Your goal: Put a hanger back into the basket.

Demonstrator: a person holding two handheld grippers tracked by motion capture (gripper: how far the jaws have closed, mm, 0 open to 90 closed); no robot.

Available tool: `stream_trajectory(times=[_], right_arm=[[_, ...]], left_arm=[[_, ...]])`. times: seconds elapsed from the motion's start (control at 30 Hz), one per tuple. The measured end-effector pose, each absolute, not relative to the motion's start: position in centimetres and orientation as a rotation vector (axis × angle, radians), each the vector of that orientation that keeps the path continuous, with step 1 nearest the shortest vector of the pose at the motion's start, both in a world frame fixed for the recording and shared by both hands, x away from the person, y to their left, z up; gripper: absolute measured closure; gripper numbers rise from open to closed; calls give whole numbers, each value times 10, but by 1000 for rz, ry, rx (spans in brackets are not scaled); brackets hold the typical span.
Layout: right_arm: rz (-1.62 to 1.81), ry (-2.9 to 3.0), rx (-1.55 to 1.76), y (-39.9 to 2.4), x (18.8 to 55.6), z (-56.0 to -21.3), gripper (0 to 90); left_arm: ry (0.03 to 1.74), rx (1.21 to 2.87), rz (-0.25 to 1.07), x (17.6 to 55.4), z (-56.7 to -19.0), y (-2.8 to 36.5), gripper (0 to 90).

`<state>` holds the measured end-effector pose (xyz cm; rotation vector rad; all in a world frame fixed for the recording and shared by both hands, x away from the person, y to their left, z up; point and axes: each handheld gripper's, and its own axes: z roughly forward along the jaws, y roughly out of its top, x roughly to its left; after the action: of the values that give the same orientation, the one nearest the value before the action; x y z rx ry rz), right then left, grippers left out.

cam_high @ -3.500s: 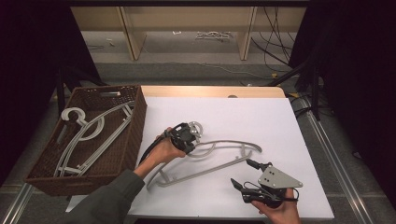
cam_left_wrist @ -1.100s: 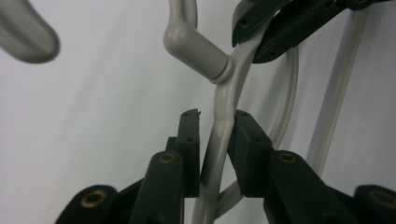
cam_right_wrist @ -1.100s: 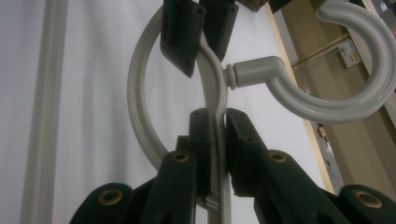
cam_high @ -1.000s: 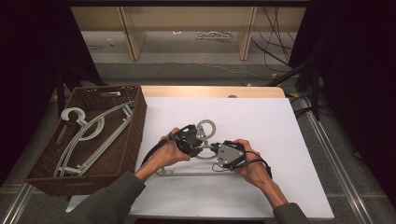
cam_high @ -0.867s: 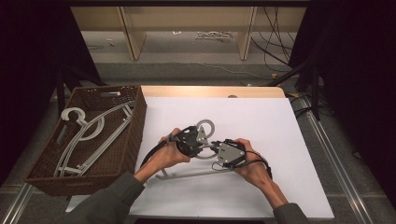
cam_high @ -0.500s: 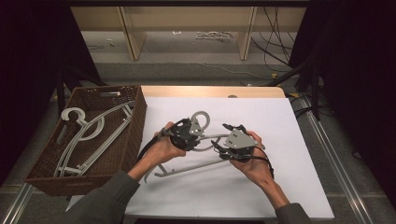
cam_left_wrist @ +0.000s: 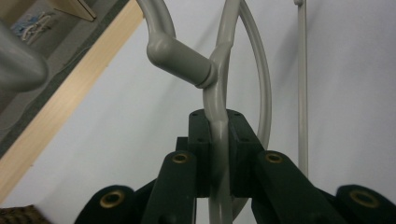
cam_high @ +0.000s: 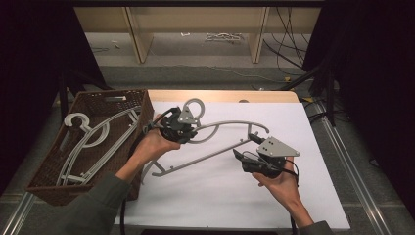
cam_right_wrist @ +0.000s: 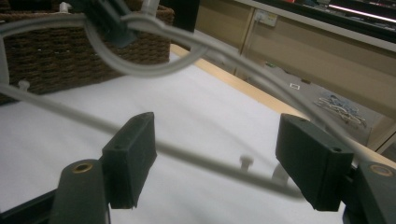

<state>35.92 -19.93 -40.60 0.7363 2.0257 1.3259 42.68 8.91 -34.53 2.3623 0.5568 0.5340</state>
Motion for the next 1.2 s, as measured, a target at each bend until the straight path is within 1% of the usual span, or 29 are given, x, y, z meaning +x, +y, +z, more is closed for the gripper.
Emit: stream_trajectory(times=[0.47,0.57,0.6,0.83,1.2], right_arm=[[1340,2031,772,-222,325,-415,298],[1348,2021,785,-227,318,-416,293],[1348,2021,785,-227,318,-416,293],[1349,2028,793,-234,306,-420,290],[1329,2059,803,-238,297,-423,276]], left_arm=[[539,2298,605,419,-270,116,819],[557,2279,649,419,-254,128,819],[557,2279,649,419,-254,128,819],[675,2251,723,427,-245,171,819],[810,2209,752,428,-261,236,818]])
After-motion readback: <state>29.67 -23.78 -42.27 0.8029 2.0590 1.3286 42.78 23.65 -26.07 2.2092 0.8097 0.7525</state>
